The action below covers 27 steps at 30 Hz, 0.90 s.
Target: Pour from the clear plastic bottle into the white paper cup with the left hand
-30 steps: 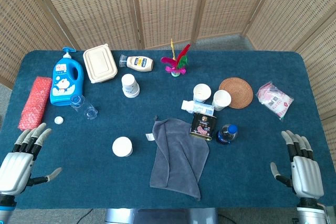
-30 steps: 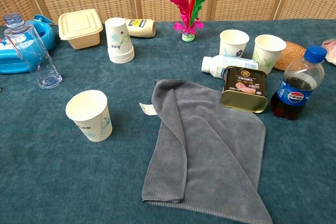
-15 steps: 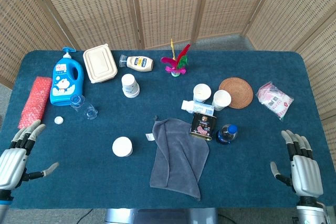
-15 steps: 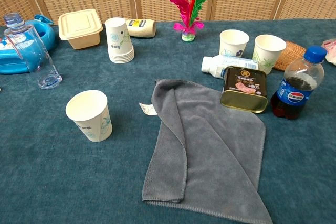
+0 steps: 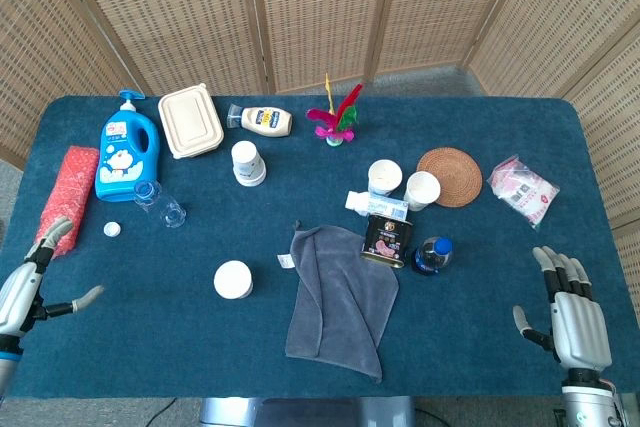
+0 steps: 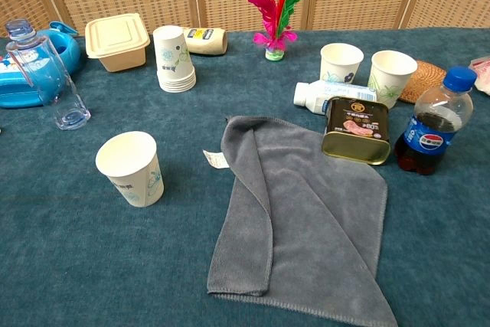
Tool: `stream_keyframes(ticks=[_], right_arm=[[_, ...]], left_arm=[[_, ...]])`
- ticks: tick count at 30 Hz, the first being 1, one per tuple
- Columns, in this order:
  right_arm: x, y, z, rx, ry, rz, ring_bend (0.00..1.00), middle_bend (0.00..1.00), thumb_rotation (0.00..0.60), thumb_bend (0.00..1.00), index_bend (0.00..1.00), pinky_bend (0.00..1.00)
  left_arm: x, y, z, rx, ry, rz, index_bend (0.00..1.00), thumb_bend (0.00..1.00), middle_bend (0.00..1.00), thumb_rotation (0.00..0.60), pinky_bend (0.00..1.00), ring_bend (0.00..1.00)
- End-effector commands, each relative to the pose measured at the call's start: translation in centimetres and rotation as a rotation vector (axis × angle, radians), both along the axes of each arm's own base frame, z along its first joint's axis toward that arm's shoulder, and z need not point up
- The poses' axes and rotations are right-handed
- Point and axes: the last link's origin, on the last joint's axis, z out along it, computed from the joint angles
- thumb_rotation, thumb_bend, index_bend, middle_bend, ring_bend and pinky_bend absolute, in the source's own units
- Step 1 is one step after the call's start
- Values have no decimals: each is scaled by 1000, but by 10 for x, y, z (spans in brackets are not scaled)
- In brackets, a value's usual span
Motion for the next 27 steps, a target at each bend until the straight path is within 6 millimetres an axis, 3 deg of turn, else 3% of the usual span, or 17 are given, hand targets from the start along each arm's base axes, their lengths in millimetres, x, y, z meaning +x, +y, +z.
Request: stream_keyframes(ticks=[1, 9, 13, 27], right_arm=[[1, -1, 1, -1, 2, 0, 0, 33, 600, 395, 0, 0], [6, -4, 1, 3, 11, 6, 0, 33, 600, 395, 0, 0], [9, -5, 3, -1, 15, 14, 0, 33, 600, 395, 0, 0], [11, -2, 7, -11, 27, 0, 0, 33, 600, 395, 0, 0]], left_arm=[[-19, 23, -7, -13, -108, 33, 0, 223, 15, 433, 0, 0], [-40, 47, -22, 27, -372, 59, 0, 222, 5, 434, 0, 0], [-46, 58, -30, 35, -390, 49, 0, 222, 4, 435, 0, 0], [-31, 103, -63, 24, -438, 10, 0, 222, 5, 431, 0, 0]])
